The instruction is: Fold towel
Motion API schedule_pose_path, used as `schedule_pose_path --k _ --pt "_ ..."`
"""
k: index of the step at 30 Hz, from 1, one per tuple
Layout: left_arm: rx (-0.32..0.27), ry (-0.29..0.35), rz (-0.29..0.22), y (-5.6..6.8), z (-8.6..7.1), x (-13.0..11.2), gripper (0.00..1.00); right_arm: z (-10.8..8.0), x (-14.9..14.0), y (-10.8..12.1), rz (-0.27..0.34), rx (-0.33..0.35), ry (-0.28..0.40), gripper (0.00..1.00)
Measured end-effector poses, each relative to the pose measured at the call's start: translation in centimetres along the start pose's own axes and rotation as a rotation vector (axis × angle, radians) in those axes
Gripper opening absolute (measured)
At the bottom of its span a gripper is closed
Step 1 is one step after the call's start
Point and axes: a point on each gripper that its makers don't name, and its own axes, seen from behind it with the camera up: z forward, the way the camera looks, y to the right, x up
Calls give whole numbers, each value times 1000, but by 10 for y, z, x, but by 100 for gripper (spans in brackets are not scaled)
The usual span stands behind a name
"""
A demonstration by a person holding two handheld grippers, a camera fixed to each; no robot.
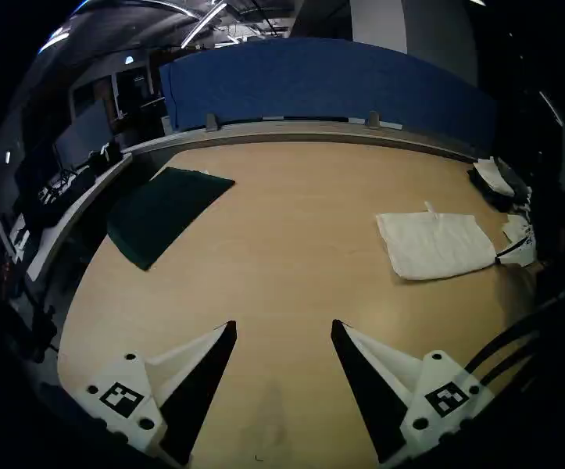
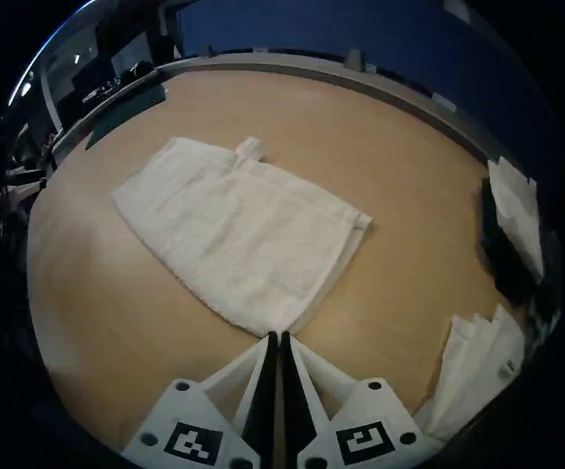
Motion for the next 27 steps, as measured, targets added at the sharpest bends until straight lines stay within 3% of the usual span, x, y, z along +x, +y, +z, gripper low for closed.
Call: schedule_pose_path --k 12,27 --pt "-5 3 -2 -3 -1 0 90 -11 15 -2 -5 -5 32 3" --pt "-10 21 -6 -7 -8 7 90 -40 80 -16 -87 3 128 3"
